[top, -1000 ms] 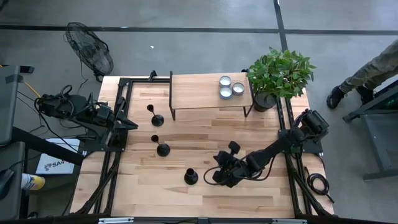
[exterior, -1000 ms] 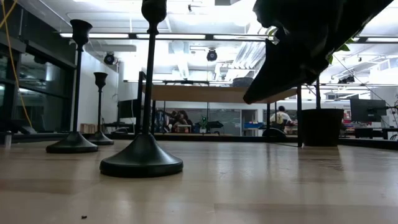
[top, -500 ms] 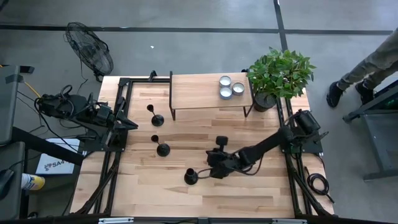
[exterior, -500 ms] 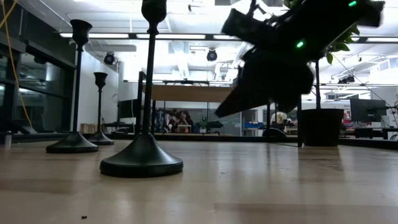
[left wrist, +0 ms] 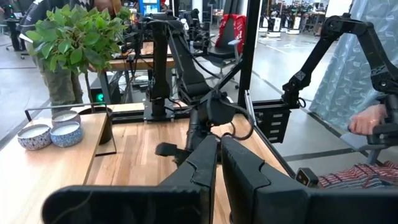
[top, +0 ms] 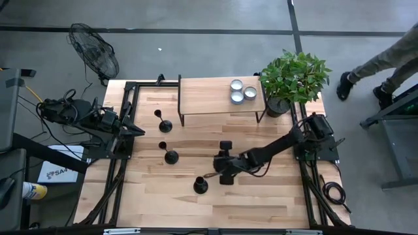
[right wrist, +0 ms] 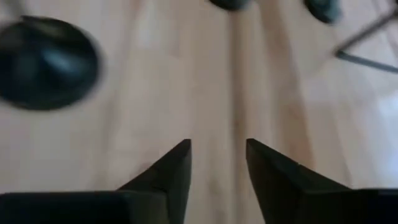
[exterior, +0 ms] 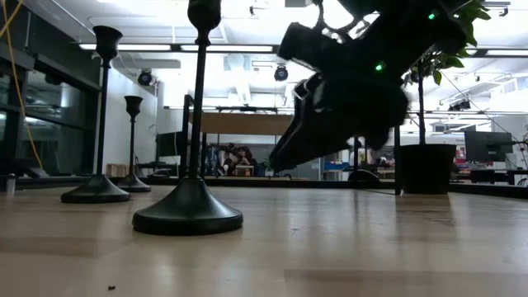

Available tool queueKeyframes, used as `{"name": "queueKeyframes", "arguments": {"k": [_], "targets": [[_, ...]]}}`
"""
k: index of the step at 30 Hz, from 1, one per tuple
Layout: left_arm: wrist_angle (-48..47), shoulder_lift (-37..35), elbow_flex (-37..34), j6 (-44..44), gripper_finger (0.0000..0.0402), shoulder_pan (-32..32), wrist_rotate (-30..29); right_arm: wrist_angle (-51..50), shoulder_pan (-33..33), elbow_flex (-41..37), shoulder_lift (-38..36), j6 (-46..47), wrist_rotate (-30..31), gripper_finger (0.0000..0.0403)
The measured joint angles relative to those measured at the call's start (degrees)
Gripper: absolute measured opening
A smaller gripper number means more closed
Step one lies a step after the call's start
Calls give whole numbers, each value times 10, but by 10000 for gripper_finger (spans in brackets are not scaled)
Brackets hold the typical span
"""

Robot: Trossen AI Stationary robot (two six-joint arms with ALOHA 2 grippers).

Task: Pick & Place candle stick holders
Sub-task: Put the black candle holder on the shelf

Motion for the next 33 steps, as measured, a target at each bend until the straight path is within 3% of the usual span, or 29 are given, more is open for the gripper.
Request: {"name": "queueKeyframes", "arguments": {"k": [11, 19, 33], "targets": [[0, 0, 0, 0, 26, 0, 0, 68, 31, 0, 0, -2, -47, 200], [0, 0, 0, 0, 26, 0, 0, 114, 39, 4, 8, 60, -82, 200], [0, 0, 0, 0, 26, 0, 0, 153, 42, 55, 70, 61, -116, 195]]}}
